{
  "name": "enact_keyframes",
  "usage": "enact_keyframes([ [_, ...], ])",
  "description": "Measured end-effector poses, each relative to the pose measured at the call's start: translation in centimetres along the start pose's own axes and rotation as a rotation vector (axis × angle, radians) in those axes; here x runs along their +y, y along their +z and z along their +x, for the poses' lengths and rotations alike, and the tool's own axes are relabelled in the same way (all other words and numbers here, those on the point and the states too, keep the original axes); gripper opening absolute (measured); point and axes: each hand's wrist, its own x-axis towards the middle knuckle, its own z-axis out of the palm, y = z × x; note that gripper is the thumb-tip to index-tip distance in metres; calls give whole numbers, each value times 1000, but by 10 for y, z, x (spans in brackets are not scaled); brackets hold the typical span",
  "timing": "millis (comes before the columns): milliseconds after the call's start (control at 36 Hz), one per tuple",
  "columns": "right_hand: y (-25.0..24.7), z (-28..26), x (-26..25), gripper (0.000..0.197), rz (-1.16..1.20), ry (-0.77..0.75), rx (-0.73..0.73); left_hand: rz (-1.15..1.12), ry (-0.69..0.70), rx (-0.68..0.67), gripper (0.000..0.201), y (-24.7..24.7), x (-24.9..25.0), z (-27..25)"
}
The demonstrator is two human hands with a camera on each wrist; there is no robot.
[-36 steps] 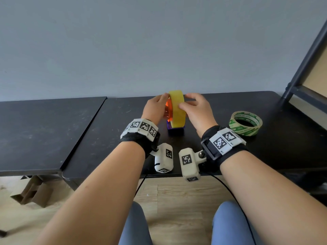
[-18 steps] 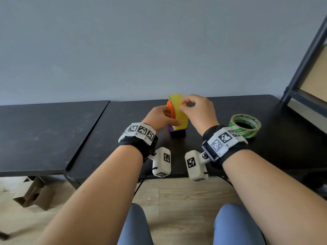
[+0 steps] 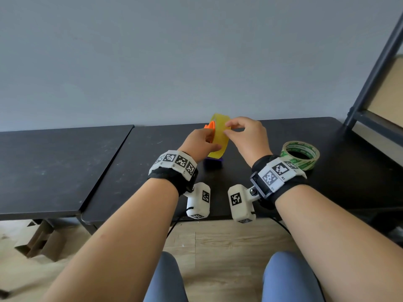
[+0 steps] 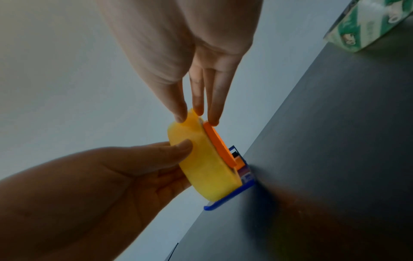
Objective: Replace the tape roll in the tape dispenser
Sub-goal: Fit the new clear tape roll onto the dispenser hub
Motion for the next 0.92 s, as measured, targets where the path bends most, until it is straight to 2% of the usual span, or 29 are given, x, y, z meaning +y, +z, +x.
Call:
enact_keyframes([
  [167, 2, 0, 6, 14, -62, 10, 16, 72, -9, -42, 59, -1, 3, -1],
  [222, 2, -1, 8, 15, -122, -11, 7, 160, 1, -21, 46, 0, 2, 1],
  [278, 2, -1, 10, 17, -175, -26, -4, 237, 8, -12, 13, 2, 2, 0],
  [305, 2, -1, 11, 18, -204, -34, -7, 254, 4, 6, 8, 3, 1, 1],
  [361, 2, -1, 13, 20, -291, -69, -4, 293, -9, 5, 19, 4, -2, 1],
  [500, 4, -3, 16, 21, -486, -156, -28, 379, 0, -3, 13, 6, -1, -1],
  [583, 5, -4, 15, 23, -575, -213, -37, 408, 19, -6, 21, 5, 1, 1],
  [694, 5, -3, 11, 20, -602, -239, -78, 426, 57, -46, 41, 2, 4, 4],
  [916, 7, 0, 10, 13, -555, -182, -110, 402, 85, -48, 42, -1, 0, 5],
])
